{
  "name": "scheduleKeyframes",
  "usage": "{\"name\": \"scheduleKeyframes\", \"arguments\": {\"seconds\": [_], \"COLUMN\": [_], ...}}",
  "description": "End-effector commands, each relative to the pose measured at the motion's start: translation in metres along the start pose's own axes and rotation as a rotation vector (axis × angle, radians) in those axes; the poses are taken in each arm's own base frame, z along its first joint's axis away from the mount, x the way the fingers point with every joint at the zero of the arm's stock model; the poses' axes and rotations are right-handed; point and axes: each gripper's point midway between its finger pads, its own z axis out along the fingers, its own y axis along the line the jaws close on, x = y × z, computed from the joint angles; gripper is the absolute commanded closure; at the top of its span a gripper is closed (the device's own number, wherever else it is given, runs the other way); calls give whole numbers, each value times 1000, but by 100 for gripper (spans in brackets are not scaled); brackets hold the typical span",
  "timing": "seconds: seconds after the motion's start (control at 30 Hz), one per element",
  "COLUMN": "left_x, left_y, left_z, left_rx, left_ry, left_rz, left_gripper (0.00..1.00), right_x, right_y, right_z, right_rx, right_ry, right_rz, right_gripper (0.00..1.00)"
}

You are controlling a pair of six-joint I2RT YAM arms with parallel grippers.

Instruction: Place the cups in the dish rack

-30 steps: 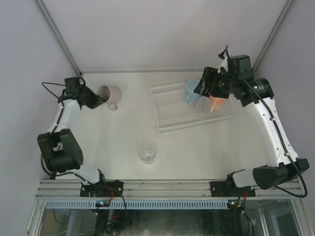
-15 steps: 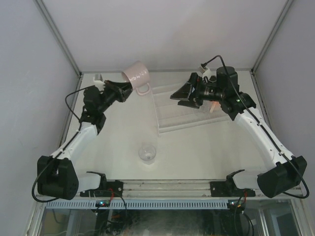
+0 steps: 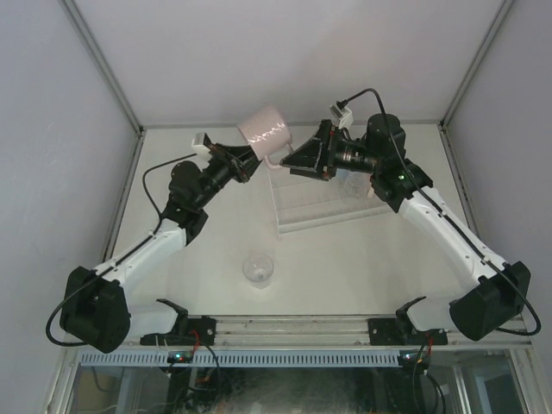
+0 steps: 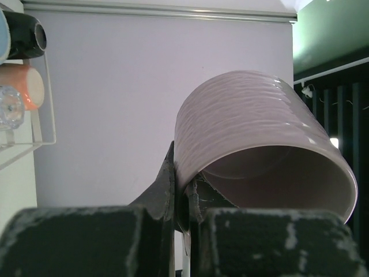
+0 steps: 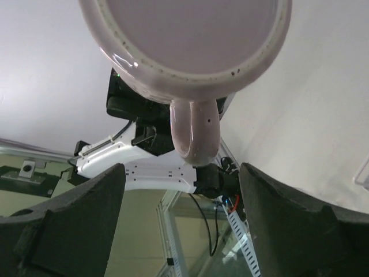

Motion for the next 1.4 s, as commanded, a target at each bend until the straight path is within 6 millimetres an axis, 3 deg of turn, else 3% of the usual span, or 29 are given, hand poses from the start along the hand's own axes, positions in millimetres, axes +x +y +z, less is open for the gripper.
{"name": "scheduleKeyframes", "arguments": {"seconds": [0.0, 0.13, 0.4, 0.47, 0.93, 1.03, 1.1, 1.17, 1.37], "left_x": [15, 22, 21, 35, 41, 42, 42, 41, 29], "left_y": [-51, -50, -45, -43, -39, -39, -37, -32, -9], "left_z": [-7, -5, -5, -4, -7, -7, -7, -7, -12], "left_rx": [198, 199, 189, 184, 202, 201, 197, 186, 97], "left_ry": [12, 22, 17, 51, 39, 45, 46, 39, -5], "left_rz": [0, -8, -14, -20, -29, -24, -19, -14, 62], "left_gripper": [100, 100, 100, 100, 100, 100, 100, 99, 58], "right_x": [-14, -14, -6, -4, -21, -23, -24, -24, -28], "right_y": [25, 23, 28, 29, 23, 19, 15, 12, -4], "right_z": [8, 19, 36, 39, 38, 36, 36, 35, 27], "right_rx": [-86, -103, -149, -155, -91, -75, -67, -59, 5], "right_ry": [-59, -50, -18, -13, -118, -133, -134, -132, -140], "right_rz": [-50, -30, -9, -4, -1, 4, 8, 4, -33], "right_gripper": [22, 26, 50, 53, 72, 83, 100, 100, 100]}}
